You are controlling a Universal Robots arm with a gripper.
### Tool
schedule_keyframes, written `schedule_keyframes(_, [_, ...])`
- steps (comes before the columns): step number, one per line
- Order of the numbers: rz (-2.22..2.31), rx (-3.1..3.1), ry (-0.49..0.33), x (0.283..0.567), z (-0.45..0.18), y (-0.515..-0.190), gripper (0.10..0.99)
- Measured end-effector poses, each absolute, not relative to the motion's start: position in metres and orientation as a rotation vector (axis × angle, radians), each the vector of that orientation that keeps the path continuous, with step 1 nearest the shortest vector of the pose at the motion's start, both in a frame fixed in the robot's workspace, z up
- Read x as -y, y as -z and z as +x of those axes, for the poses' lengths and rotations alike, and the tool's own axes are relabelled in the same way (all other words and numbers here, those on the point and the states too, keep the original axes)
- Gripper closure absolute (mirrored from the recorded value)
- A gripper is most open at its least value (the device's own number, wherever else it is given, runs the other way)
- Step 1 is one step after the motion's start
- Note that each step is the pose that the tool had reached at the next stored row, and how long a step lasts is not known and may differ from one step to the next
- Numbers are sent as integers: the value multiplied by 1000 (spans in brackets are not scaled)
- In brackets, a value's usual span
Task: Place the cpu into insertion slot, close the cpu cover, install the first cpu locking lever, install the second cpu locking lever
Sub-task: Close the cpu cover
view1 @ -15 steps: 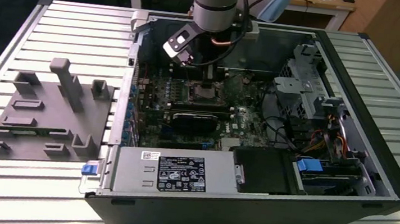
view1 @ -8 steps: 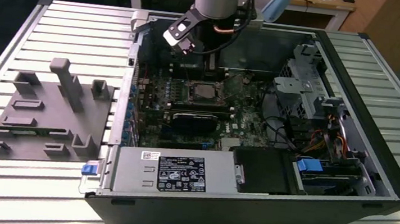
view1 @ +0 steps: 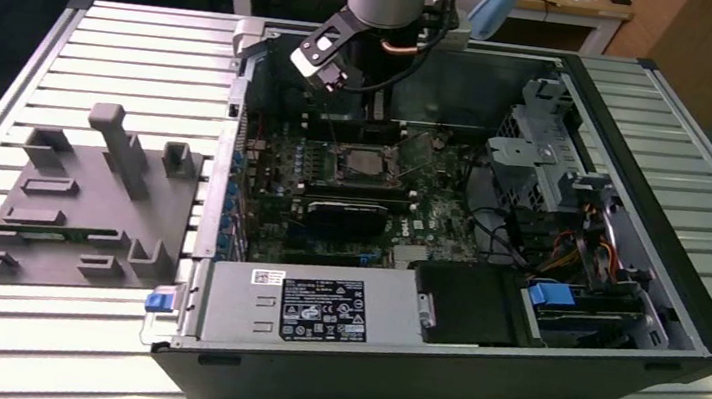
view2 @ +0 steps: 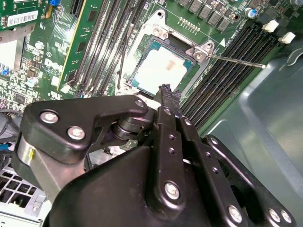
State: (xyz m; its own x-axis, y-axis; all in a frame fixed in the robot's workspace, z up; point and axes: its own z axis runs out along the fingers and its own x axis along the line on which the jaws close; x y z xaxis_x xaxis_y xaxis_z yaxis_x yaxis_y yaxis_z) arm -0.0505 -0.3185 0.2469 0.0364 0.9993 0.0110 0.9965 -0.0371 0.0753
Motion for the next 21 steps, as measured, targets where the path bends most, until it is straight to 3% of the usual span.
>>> schedule_keyframes(21, [2228, -2147, -93, 318, -49, -253, 984])
